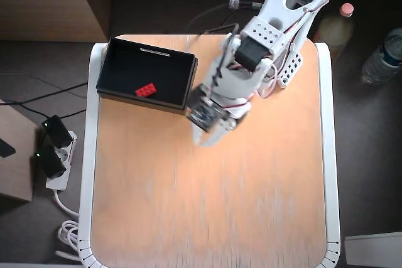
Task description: Grasp a lego block and put it in the bin.
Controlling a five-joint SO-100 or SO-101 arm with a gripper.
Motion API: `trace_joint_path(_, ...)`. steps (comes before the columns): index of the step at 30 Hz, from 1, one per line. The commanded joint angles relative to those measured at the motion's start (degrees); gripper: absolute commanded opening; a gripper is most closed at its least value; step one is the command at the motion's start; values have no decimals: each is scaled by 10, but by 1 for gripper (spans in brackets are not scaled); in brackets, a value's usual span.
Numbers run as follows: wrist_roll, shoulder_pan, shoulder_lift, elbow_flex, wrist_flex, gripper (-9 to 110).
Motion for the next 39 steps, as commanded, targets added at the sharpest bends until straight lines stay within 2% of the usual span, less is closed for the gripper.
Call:
trace_joint_path(1,-3,-70,37,11,-18,0)
trace_joint_path(13,-50,-236,144,141,-18,0)
trace_joint_path(24,-41,-266,239,259,-11,0)
trace_joint_path(39,-60,-284,317,364,81,0)
